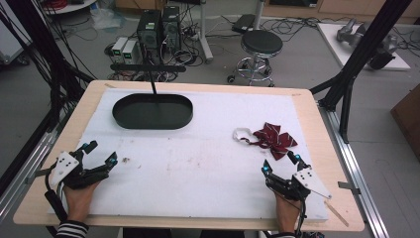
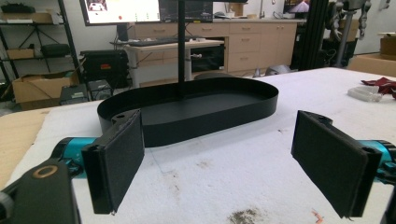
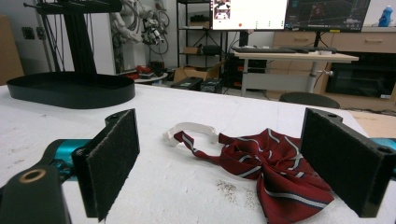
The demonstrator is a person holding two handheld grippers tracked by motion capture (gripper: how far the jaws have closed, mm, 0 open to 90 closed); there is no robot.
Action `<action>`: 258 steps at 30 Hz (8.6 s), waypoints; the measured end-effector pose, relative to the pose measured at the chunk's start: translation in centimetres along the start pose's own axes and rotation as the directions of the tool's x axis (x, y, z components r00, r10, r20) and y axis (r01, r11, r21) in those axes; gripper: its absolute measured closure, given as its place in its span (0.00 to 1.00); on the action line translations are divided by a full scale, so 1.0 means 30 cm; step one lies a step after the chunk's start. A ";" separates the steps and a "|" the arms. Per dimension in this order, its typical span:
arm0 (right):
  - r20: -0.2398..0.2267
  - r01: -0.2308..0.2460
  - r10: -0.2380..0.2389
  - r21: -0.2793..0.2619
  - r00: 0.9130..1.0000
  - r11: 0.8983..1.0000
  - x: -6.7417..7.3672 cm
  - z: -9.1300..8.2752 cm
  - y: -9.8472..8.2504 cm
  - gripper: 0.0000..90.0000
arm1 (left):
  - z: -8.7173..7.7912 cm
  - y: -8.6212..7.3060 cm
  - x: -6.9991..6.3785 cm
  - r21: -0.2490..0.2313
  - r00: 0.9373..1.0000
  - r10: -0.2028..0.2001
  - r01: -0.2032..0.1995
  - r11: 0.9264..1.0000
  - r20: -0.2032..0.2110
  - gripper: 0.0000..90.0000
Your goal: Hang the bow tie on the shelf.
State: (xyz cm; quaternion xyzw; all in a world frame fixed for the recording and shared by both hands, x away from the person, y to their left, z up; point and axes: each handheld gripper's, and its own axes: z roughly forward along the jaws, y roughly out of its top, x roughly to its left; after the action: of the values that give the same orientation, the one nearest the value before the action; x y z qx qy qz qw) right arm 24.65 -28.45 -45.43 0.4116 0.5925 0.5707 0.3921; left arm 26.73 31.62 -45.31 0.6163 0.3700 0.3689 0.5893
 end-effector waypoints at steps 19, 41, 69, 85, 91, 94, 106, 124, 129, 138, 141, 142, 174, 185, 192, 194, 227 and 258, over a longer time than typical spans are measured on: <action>0.001 -0.003 0.003 0.009 1.000 1.000 -0.002 0.004 0.001 0.13 | 0.000 0.000 -0.004 -0.004 1.000 0.003 -0.003 1.000 -0.015 0.19; 0.007 -0.002 0.002 0.060 1.000 0.998 -0.001 0.019 0.009 0.13 | 0.003 0.001 -0.004 0.006 1.000 0.007 -0.007 1.000 -0.016 0.19; -0.044 0.023 -0.012 0.255 0.999 0.967 0.027 0.180 0.266 0.13 | 0.002 0.000 -0.005 0.001 1.000 0.005 -0.005 1.000 -0.020 0.19; -0.153 0.100 -0.036 0.438 0.988 0.893 0.066 0.381 0.348 0.13 | 0.000 0.000 -0.004 0.001 1.000 0.004 -0.004 1.000 -0.026 0.18; -0.164 0.124 -0.047 0.501 0.985 0.857 0.078 0.468 0.366 0.13 | 0.001 0.000 -0.005 -0.001 1.000 0.001 -0.001 1.000 -0.027 0.18; -0.182 0.142 -0.052 0.526 0.982 0.839 0.093 0.501 0.374 0.13 | 0.001 0.000 -0.004 0.001 1.000 0.001 -0.001 1.000 -0.027 0.18; -0.212 0.137 0.000 0.634 0.977 0.761 0.124 0.616 0.358 0.19 | 0.000 0.000 -0.003 0.001 1.000 0.004 -0.004 1.000 -0.027 0.18; -0.165 0.139 -0.020 0.749 0.986 0.648 0.121 0.703 0.276 0.22 | -0.001 0.000 -0.003 0.000 1.000 0.003 -0.003 1.000 -0.026 0.18; -0.131 0.095 0.016 0.787 0.991 0.610 0.111 0.709 0.258 0.22 | -0.001 0.000 -0.003 -0.001 1.000 0.003 -0.003 1.000 -0.026 0.18; -0.154 0.092 0.061 0.815 0.986 0.571 0.110 0.721 0.229 0.26 | 0.000 0.000 -0.004 -0.003 1.000 0.003 -0.003 1.000 -0.025 0.18; -0.155 0.093 0.064 0.822 0.986 0.561 0.103 0.723 0.208 0.25 | 0.000 0.000 -0.005 -0.005 1.000 0.003 -0.003 1.000 -0.025 0.18; -0.149 0.083 0.074 0.828 0.986 0.554 0.100 0.723 0.202 0.25 | -0.001 0.000 -0.004 -0.004 1.000 0.004 -0.004 1.000 -0.025 0.18; -0.114 0.105 -0.010 0.874 0.993 0.474 0.128 0.752 0.156 0.56 | -0.001 -0.001 -0.004 -0.006 1.000 0.003 -0.003 1.000 -0.025 0.19; -0.094 0.089 -0.012 0.886 0.996 0.455 0.128 0.752 0.158 0.71 | -0.001 -0.001 -0.004 -0.006 1.000 0.003 -0.003 1.000 -0.025 0.18; -0.089 0.076 0.007 0.890 0.996 0.449 0.129 0.752 0.159 0.83 | -0.002 -0.001 -0.004 -0.007 1.000 0.004 -0.004 1.000 -0.025 0.19; -0.087 0.072 0.012 0.889 0.996 0.452 0.123 0.751 0.159 0.85 | -0.002 -0.001 -0.004 -0.008 1.000 0.003 -0.003 1.000 -0.025 0.18; -0.134 0.081 0.048 0.808 0.990 0.583 0.147 0.726 0.215 0.97 | -0.002 -0.001 -0.004 -0.008 1.000 0.004 -0.004 1.000 -0.022 0.18; -0.274 0.048 0.087 0.449 0.958 0.892 0.199 0.634 0.414 0.97 | -0.001 -0.001 -0.006 -0.009 1.000 0.006 -0.006 1.000 -0.023 0.19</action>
State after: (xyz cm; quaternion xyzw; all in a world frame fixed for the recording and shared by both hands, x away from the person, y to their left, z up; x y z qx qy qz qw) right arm 40.81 -16.03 -33.75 0.4101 0.7548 0.4753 0.1900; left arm 26.61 31.46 -45.34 0.6102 0.3734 0.3795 0.5867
